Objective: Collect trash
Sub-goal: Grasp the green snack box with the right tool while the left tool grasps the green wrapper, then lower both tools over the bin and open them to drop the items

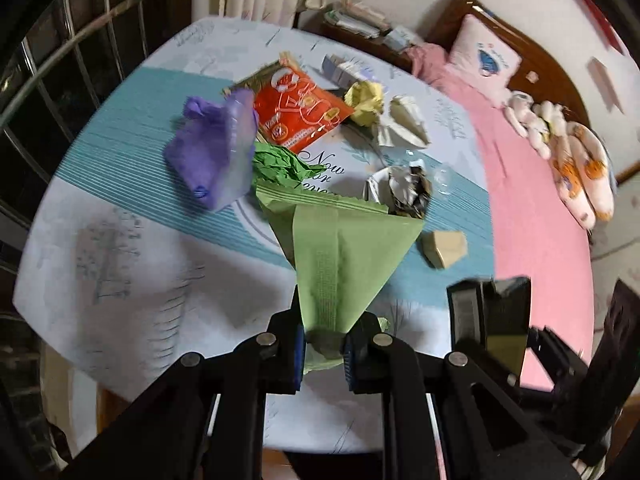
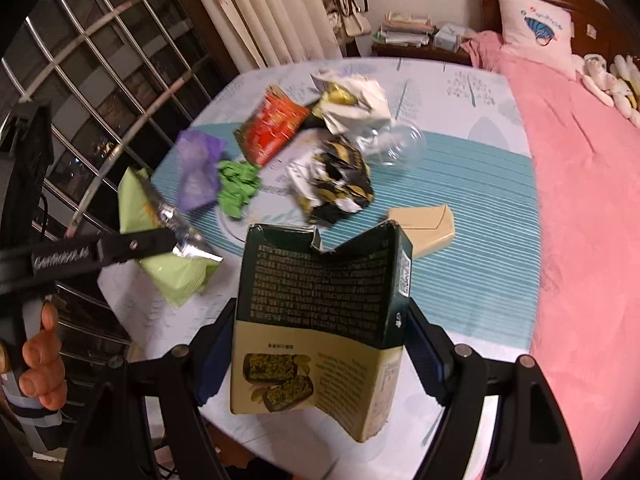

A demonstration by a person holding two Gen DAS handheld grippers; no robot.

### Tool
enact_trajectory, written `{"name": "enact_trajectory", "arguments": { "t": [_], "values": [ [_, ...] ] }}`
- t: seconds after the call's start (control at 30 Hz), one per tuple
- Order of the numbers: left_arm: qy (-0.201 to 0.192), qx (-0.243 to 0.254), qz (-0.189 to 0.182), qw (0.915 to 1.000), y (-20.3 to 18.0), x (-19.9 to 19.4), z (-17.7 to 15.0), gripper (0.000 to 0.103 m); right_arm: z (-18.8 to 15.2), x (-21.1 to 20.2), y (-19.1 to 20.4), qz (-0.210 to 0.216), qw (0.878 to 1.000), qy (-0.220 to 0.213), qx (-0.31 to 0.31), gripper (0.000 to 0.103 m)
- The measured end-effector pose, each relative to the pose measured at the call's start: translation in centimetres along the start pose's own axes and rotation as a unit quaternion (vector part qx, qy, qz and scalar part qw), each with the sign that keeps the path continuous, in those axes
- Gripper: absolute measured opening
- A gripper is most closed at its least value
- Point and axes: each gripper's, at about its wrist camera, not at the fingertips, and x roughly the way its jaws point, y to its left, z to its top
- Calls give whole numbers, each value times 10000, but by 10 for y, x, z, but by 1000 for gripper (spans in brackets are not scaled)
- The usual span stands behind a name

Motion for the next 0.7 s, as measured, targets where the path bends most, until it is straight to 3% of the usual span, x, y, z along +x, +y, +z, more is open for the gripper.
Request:
{"name": "enact_trajectory", "arguments": {
  "t": [0.37, 0.7],
  "values": [
    [-369, 1132, -209, 9927, 39, -106, -68, 13, -57, -60, 77, -101, 9965, -577, 593, 77],
    [-181, 1711, -564, 9835, 75, -128, -131, 13, -135, -79, 138, -213, 9919, -751, 1001, 77]
  ]
}}
